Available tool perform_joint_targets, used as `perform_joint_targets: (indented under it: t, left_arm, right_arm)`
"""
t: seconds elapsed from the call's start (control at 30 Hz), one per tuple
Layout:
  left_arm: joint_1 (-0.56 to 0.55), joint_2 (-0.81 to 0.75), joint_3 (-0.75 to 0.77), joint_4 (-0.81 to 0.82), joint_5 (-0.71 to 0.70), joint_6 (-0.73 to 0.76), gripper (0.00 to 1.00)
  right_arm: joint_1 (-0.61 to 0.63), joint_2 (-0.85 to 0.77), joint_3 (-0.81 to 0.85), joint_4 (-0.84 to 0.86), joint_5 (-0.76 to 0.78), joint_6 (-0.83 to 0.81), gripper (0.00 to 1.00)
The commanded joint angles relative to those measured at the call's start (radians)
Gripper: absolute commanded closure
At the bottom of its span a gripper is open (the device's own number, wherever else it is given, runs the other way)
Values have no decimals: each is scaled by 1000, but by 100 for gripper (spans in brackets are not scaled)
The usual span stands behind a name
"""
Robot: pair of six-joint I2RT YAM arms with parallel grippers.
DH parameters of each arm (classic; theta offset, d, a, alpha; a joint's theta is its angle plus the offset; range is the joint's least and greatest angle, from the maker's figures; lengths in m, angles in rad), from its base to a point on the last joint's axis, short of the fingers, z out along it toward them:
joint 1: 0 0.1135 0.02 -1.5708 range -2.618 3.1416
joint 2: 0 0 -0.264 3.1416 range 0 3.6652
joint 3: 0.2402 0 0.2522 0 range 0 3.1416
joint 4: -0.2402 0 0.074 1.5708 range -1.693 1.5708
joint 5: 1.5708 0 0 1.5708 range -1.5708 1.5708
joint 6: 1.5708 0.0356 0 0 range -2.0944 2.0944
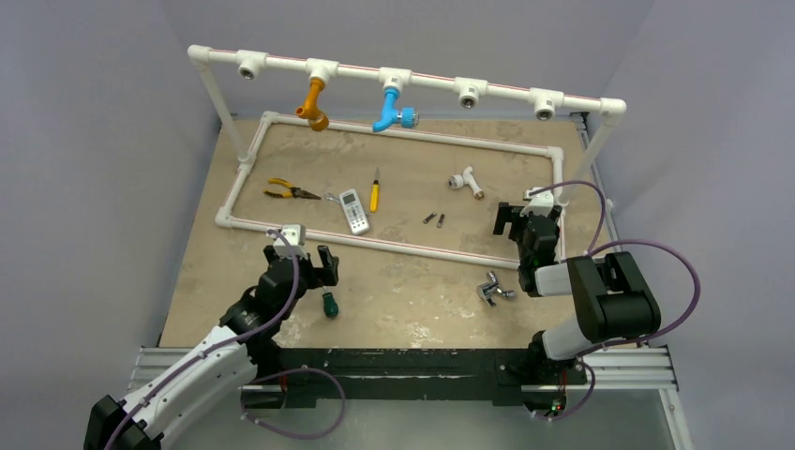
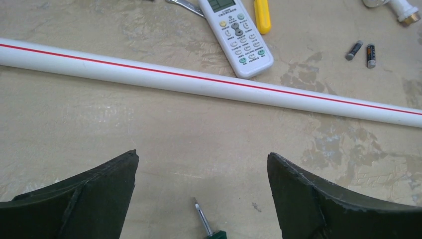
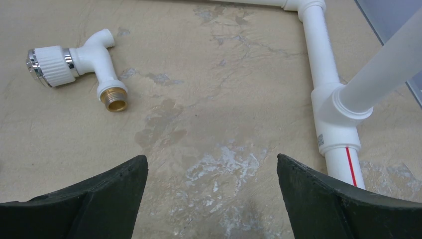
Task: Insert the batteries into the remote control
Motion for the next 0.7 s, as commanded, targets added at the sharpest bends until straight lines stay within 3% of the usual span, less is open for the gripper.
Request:
perform_joint_targets:
  t: [0.0, 0.47, 0.67]
  left_arm:
    - [3, 13, 34, 12, -46, -9, 1]
    - [3, -17, 8, 30, -57, -16, 0]
    - [2, 15, 36, -17, -138, -62, 0]
  right_arm:
    - [-1, -4, -2, 58, 18, 9, 1]
    - [-1, -4, -1, 58, 18, 9, 1]
    - [-1, -3, -1, 56, 16, 9, 1]
